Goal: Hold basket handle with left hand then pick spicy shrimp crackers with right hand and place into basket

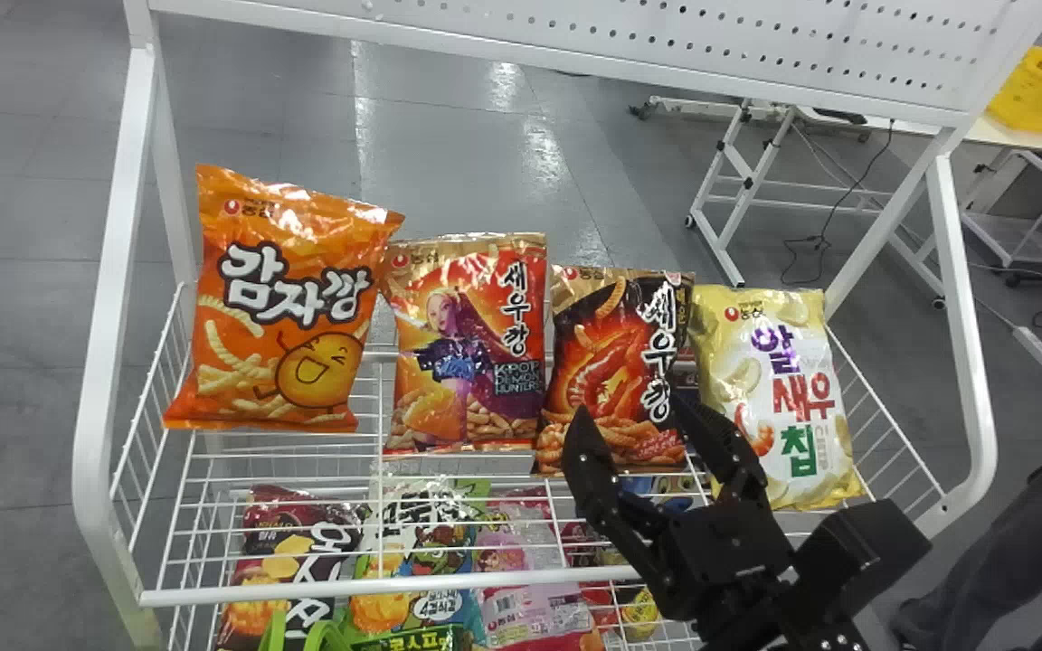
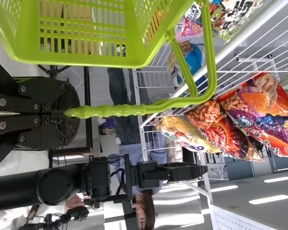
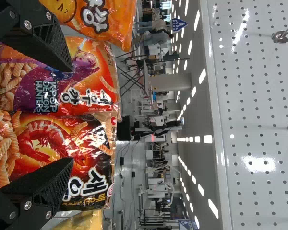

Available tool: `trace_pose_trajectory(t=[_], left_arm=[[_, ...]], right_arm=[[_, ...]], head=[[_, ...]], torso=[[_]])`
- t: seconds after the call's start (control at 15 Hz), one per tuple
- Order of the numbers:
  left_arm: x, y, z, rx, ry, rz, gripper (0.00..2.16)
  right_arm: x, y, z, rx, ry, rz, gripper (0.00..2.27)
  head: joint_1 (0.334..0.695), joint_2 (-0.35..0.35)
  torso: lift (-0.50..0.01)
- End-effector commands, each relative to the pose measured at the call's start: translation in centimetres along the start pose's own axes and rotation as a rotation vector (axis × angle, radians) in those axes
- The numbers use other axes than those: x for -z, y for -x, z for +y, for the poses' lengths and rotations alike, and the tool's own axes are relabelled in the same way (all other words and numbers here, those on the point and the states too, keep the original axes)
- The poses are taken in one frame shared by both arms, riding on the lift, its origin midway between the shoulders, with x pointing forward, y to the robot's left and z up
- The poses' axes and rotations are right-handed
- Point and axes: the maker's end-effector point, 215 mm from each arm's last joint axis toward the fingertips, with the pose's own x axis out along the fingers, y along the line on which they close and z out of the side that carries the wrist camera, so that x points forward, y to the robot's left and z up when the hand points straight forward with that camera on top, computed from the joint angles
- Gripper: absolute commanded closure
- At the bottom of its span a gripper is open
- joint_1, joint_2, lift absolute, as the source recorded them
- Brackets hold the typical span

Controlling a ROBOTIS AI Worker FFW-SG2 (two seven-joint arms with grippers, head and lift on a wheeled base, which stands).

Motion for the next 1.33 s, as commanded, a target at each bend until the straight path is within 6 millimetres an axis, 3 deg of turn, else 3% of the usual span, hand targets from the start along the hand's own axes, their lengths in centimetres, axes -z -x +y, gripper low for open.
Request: trace_pose_trajectory(t=[0.0, 0.8, 1.27], left_arm=[[0.0, -0.1, -0.1, 0.004, 0.003, -0.003, 1.89], [0.0, -0.1, 0.0, 0.004, 0.004, -0.003, 1.89], [0.0, 0.0, 0.1, -0.004, 0.003, -0.005, 1.89]], right_arm=[[0.0, 0.0, 0.1, 0.0, -0.002, -0.001, 0.16], [0.2, -0.1, 0.1, -0.002, 0.0, 0.006, 0.16], [2.2, -2.4, -1.7, 0.021, 0.023, 0.032, 0.16]], head=[[0.695, -0.292], [0.695, -0.289], [0.695, -0.297]], torso=[[-0.037], [-0.037], [-0.037]])
